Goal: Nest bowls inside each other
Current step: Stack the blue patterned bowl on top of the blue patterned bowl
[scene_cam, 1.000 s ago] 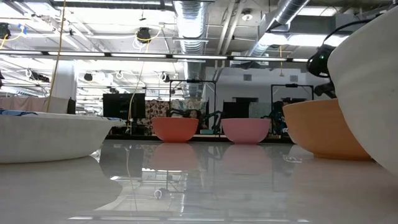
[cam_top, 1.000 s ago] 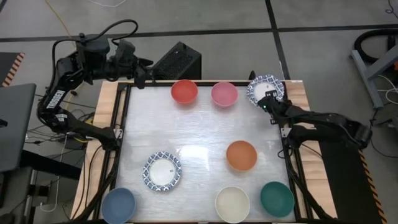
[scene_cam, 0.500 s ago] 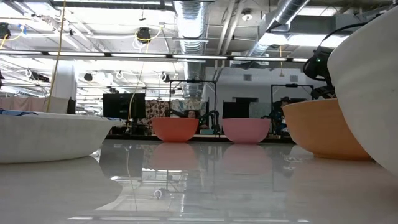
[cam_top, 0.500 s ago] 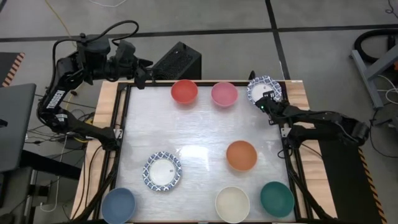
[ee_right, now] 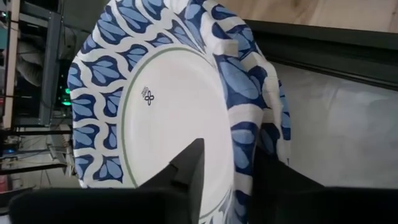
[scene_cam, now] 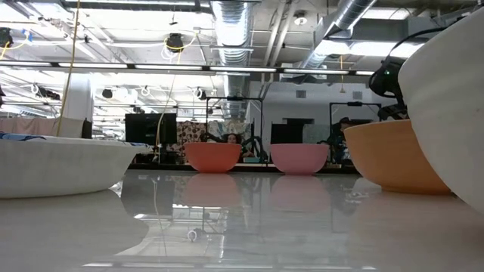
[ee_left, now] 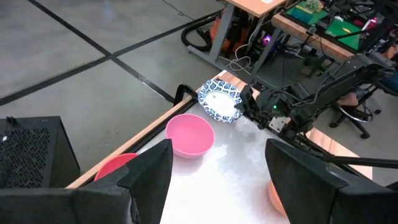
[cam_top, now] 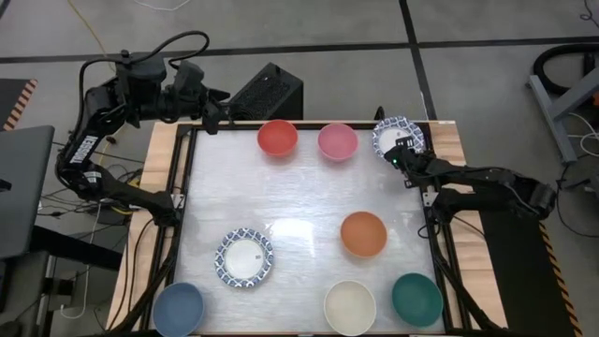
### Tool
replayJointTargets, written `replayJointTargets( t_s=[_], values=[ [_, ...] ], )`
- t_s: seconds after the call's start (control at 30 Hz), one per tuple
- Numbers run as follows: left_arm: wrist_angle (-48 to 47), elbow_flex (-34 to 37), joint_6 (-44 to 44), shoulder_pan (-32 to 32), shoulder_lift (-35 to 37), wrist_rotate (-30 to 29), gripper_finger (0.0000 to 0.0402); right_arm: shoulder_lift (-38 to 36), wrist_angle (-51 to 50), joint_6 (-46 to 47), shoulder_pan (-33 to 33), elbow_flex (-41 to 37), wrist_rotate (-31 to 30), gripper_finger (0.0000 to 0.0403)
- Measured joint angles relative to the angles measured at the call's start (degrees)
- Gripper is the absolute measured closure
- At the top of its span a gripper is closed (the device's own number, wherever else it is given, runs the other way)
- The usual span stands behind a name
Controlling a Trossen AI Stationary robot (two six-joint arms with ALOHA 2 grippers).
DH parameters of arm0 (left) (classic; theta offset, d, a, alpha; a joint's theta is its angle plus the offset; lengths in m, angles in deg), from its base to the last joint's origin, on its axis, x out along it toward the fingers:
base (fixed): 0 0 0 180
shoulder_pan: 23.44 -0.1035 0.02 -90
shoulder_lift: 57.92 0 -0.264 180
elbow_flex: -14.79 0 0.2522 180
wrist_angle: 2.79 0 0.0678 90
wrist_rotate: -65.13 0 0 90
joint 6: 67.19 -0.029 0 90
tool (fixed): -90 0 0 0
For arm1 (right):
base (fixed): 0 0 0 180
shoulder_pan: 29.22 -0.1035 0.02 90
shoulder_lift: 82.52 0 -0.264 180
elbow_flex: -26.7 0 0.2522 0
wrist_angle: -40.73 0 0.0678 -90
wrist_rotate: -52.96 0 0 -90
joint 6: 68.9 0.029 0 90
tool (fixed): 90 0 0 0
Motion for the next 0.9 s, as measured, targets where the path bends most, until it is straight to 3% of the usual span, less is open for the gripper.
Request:
replayJointTargets(
  t_s=[0.43, 0.63, 0.9],
  values=[
    [0.0, 0.0, 0.0, 0.0, 0.0, 0.0, 0.0156, -0.3, 5.6, -2.9, 0.0, 0.0, 0.1, 0.0184],
    [0.0, 0.0, 0.0, 0.0, 0.0, 0.0, 0.0156, -4.0, 5.6, -3.9, 0.0, 0.0, 0.1, 0.0171],
    [0.0, 0.0, -0.7, 0.0, 0.0, 0.0, 0.0156, -11.2, 4.9, -11.8, 0.3, 0.0, 0.0, 0.0170]
  ],
)
